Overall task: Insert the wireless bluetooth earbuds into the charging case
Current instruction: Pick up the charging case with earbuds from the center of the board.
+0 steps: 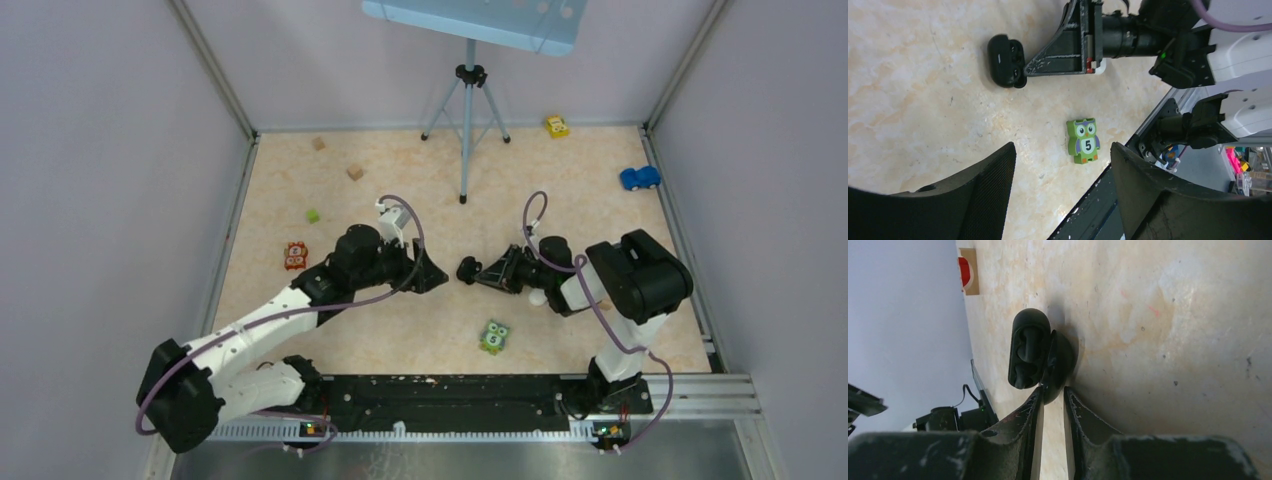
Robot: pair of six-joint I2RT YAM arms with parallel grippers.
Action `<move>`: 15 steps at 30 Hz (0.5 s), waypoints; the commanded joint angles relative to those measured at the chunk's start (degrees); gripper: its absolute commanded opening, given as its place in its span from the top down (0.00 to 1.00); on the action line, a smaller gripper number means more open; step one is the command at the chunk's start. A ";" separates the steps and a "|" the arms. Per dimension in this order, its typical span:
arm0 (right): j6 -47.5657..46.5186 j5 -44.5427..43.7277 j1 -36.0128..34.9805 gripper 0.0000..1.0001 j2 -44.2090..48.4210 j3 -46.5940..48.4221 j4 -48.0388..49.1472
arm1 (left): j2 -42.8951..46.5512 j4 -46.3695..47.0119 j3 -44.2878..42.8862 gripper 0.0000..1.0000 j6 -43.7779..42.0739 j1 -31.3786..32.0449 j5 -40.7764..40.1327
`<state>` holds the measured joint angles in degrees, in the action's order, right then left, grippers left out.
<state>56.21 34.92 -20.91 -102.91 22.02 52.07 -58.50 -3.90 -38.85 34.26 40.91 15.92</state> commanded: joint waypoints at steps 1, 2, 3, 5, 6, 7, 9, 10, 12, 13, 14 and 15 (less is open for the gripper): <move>-1.31 0.71 -0.63 0.81 0.94 -1.01 3.01 | -5.93 6.33 0.75 0.26 1.11 -0.25 3.32; -1.36 0.87 -0.63 0.82 0.59 -0.96 3.22 | -7.32 6.95 0.72 0.26 1.27 -0.28 3.55; -1.30 1.04 -0.65 0.82 0.16 -0.98 3.59 | -8.81 8.03 0.84 0.27 1.47 -0.30 3.63; -1.16 1.12 -0.68 0.82 -0.62 -0.86 4.24 | -11.34 10.18 0.81 0.27 1.68 -0.29 3.82; -1.06 1.12 -0.63 0.82 -1.05 -0.88 4.38 | -12.62 10.89 0.66 0.27 1.69 -0.24 3.57; -0.97 1.12 -0.69 0.82 -1.26 -0.79 4.65 | -13.66 11.35 0.39 0.27 1.60 -0.24 3.32; -0.92 0.94 -0.71 0.77 -1.49 -0.71 4.66 | -15.62 11.90 -0.46 0.27 1.16 -0.25 3.15; -0.98 0.66 -0.66 0.73 -1.50 -0.57 4.43 | -16.52 12.09 -0.74 0.27 0.94 -0.27 3.15; -0.93 0.13 -0.68 0.72 -1.74 -0.04 3.91 | -18.25 12.65 -1.24 0.28 0.42 -0.30 3.02; -0.92 0.03 -0.68 0.72 -1.95 0.33 3.69 | -18.90 12.75 -1.47 0.28 0.31 -0.30 3.06; -0.88 -0.06 -0.70 0.73 -2.20 0.71 3.65 | -19.43 12.85 -1.70 0.28 0.28 -0.28 3.28; -0.85 -0.17 -0.66 0.74 -2.47 1.15 3.38 | -19.86 12.94 -1.80 0.28 0.35 -0.30 3.44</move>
<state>56.47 35.83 -20.95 -103.79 21.71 54.74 -76.90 4.80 -38.26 35.42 40.91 18.61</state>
